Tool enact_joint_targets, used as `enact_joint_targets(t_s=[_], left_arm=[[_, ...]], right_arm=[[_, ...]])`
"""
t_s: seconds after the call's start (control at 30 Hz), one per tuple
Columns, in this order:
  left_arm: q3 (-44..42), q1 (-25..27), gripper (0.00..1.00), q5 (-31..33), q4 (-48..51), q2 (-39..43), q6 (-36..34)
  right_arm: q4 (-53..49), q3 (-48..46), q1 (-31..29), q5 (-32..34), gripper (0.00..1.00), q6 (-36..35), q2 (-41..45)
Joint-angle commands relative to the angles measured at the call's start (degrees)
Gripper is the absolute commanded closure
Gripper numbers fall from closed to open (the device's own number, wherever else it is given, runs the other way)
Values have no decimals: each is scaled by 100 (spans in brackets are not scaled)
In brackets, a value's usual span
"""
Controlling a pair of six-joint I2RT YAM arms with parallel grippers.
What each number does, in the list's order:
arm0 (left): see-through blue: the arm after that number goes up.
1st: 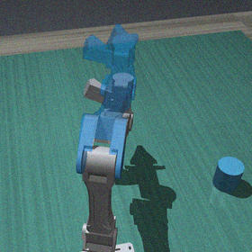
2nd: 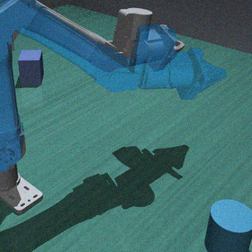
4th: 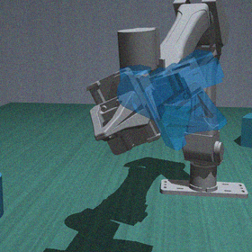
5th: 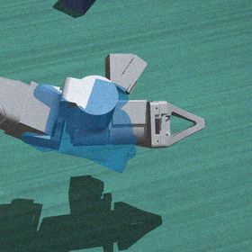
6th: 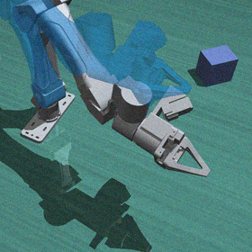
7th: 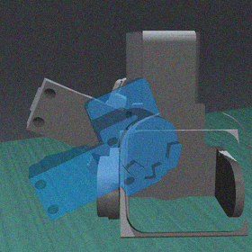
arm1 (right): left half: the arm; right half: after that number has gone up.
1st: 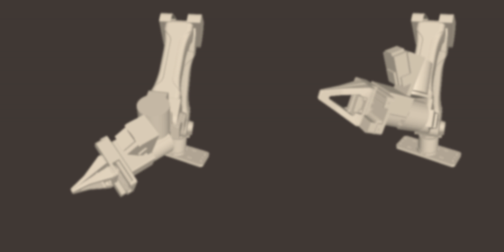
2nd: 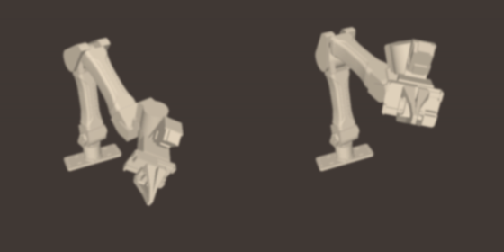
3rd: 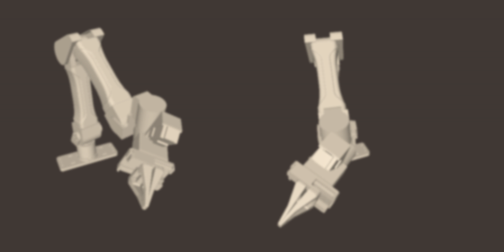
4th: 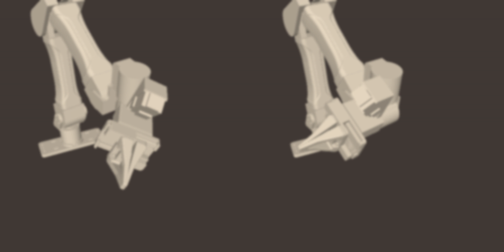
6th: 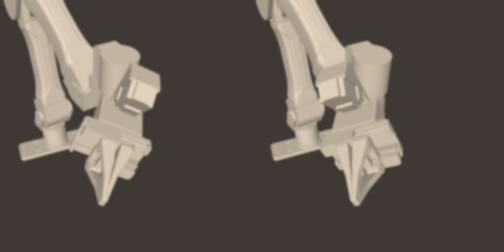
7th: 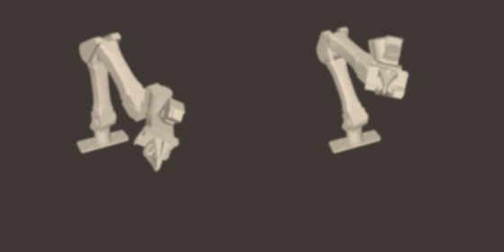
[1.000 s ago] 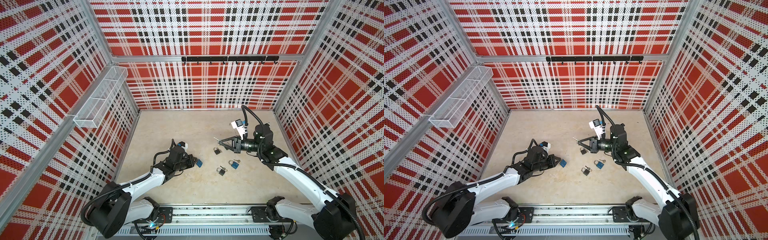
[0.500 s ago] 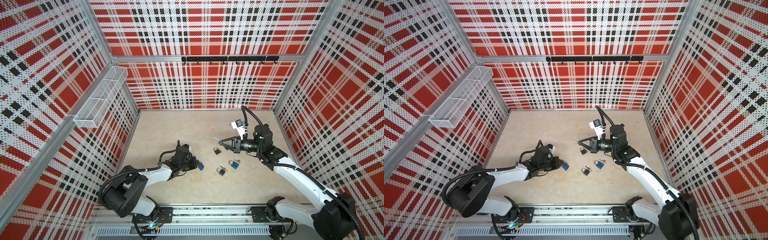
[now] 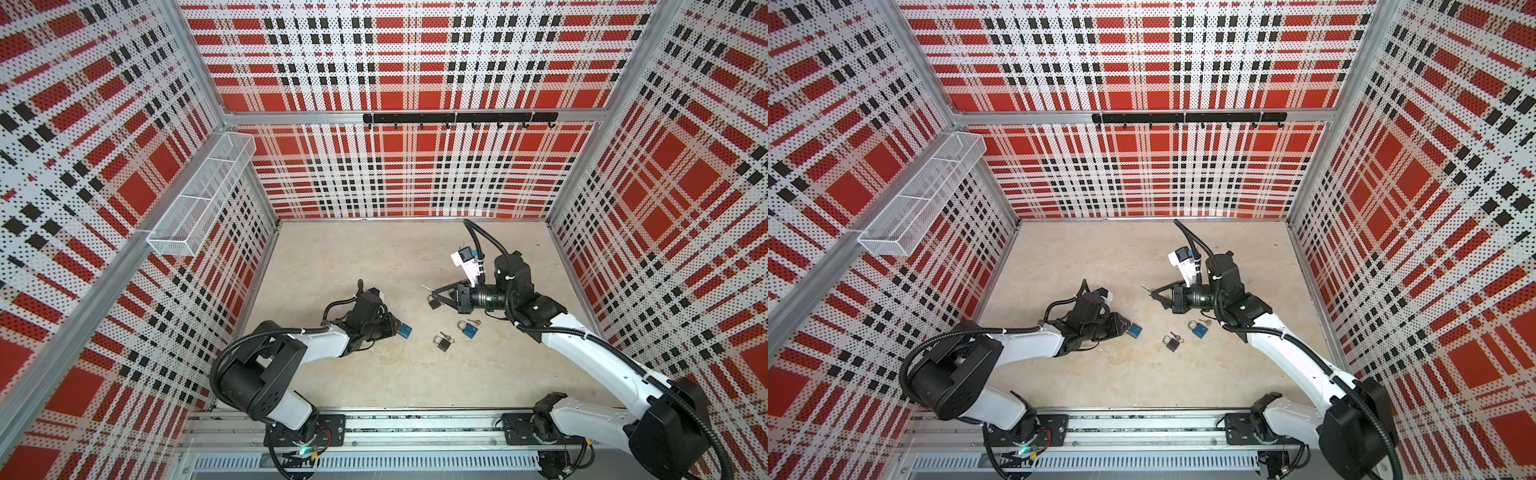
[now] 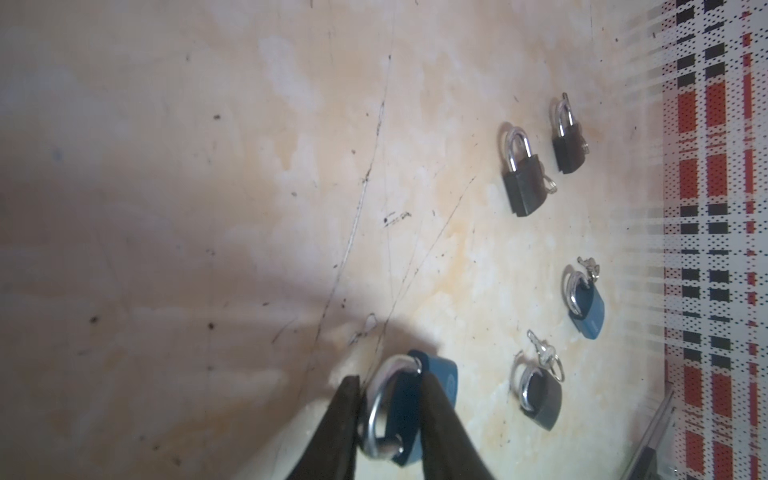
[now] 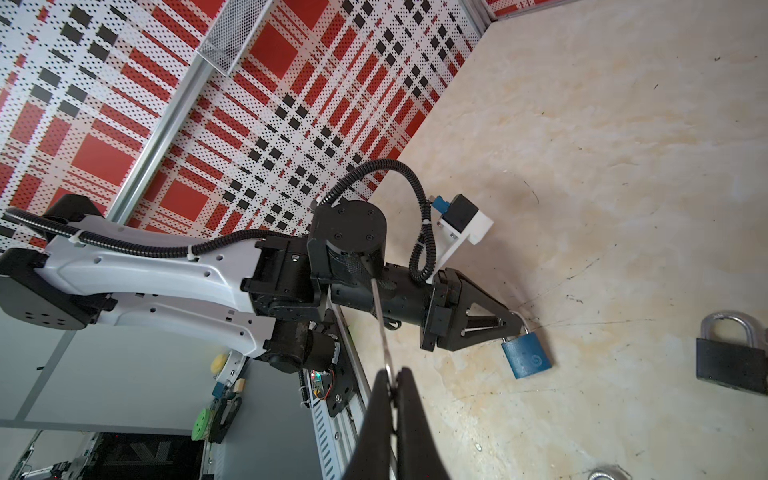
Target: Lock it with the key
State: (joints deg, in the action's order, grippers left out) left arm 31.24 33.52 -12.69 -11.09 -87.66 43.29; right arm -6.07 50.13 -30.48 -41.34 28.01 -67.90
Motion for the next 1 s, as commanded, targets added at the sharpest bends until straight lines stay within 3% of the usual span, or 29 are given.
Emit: enact_joint_targets(t_s=[0.0, 0.33, 0.53, 0.77, 0.97], left_arm=[[93, -46, 70, 229, 39, 40, -57], [80, -530, 68, 129, 308, 584, -152], [53, -864, 68, 190, 764, 1398, -211], [524, -1033, 62, 717, 2216, 2845, -559], [986, -1066, 61, 883, 3185, 3569, -742]], right_arm=[[73, 165, -96, 302, 100, -188, -117], [120, 101, -278, 741, 100, -208, -637], [6, 154, -512, 1234, 100, -533, -971], [190, 185, -807, 1522, 100, -643, -1598], [303, 334, -1124, 1874, 100, -712, -2292]])
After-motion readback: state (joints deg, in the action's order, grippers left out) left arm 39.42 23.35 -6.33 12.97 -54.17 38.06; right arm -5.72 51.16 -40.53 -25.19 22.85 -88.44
